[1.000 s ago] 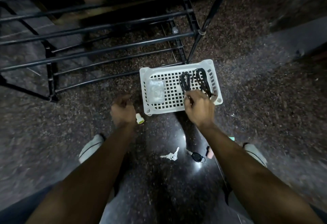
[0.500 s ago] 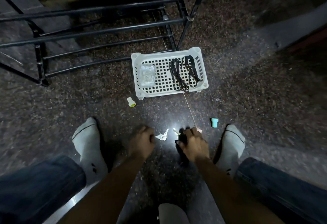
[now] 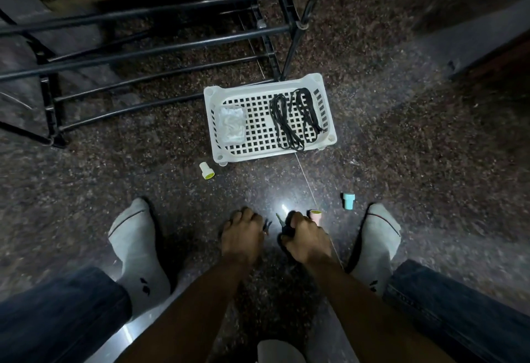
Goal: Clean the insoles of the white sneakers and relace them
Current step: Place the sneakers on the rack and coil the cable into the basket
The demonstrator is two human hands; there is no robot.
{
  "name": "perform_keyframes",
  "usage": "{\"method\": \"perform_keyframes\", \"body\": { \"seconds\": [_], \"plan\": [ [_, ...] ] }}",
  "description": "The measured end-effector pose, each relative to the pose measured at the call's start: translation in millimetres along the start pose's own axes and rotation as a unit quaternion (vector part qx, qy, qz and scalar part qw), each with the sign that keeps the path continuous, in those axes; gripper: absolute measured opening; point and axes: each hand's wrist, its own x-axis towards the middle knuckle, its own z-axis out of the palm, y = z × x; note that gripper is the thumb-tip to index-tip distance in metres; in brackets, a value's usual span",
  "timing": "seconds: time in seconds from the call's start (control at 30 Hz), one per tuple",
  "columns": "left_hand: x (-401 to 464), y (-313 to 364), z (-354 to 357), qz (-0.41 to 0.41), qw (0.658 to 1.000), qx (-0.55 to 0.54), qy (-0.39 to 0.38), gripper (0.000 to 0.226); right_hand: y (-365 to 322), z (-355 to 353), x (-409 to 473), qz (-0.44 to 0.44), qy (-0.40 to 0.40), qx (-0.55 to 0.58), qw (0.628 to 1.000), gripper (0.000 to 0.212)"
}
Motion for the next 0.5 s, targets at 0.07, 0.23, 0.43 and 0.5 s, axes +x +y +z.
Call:
{"method": "perform_keyframes", "body": {
  "seconds": [0.07, 0.23, 0.43, 0.5],
  "plan": [
    [-3, 0, -4, 0.004, 0.999, -0.049, 0.0, 0.02, -3, -1, 0, -0.001, -0.005, 0.009, 1.0, 0.018],
    [-3, -11, -17, -0.065, 0.953, -0.293, 0.048, 0.013, -14, -13, 0, 0.014, -0.009, 0.143, 0.99, 0.009],
    [25, -18, -76, -0.055, 0.864, -0.456, 0.206, 0.014, -36, -58, 35, -0.035, 0.089, 0.421, 0.902, 0.03],
    [36, -22, -100, -0.048, 0.848, -0.457, 0.263, 0.012, -50, -85, 48, -0.07, 0.105, 0.472, 0.873, 0.033]
  ]
}}
